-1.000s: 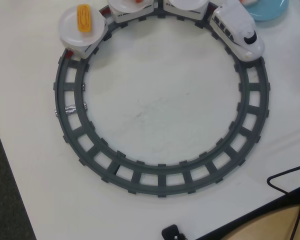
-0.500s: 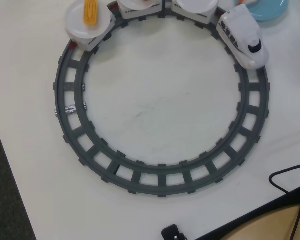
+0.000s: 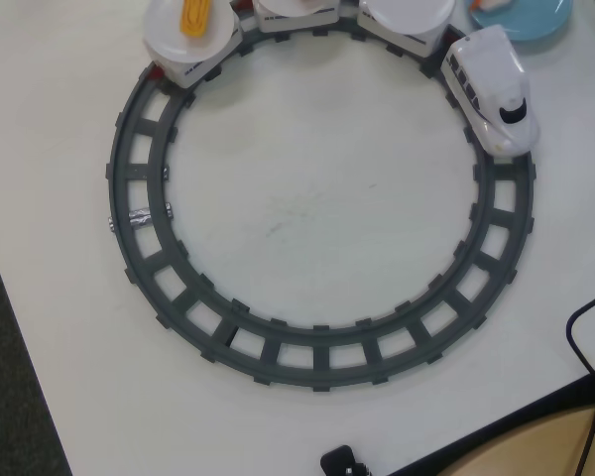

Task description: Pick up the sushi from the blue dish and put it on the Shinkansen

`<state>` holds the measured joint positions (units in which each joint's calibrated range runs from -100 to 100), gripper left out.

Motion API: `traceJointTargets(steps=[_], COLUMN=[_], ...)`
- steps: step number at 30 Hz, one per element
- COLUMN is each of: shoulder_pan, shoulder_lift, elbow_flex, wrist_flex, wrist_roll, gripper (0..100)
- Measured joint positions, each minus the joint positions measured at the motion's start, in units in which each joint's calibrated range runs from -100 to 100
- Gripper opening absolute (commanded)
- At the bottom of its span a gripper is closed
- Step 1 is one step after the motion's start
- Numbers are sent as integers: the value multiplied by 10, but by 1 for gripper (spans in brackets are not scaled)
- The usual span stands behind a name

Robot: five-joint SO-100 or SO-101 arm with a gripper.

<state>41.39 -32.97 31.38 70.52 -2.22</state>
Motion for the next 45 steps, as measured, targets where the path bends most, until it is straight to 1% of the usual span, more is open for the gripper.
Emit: traceJointTargets(steps=[4, 9, 14, 17, 22, 26, 38, 40, 45], shoulder_pan=[-9, -9, -44, -61, -77, -82, -45, -45, -53], shoulder_lift=[173, 362, 495, 557, 624, 643, 684, 691, 706], elbow_flex=[-153, -334, -467, -518, -538, -538, -539, -539, -539], wrist_flex=[3, 7, 7, 7, 4, -1, -76, -88, -95], wrist_roll=[-19, -25, -26, -31, -35, -35, -35, -35, -35], gripper=[24, 24, 24, 24, 24, 24, 24, 21, 10])
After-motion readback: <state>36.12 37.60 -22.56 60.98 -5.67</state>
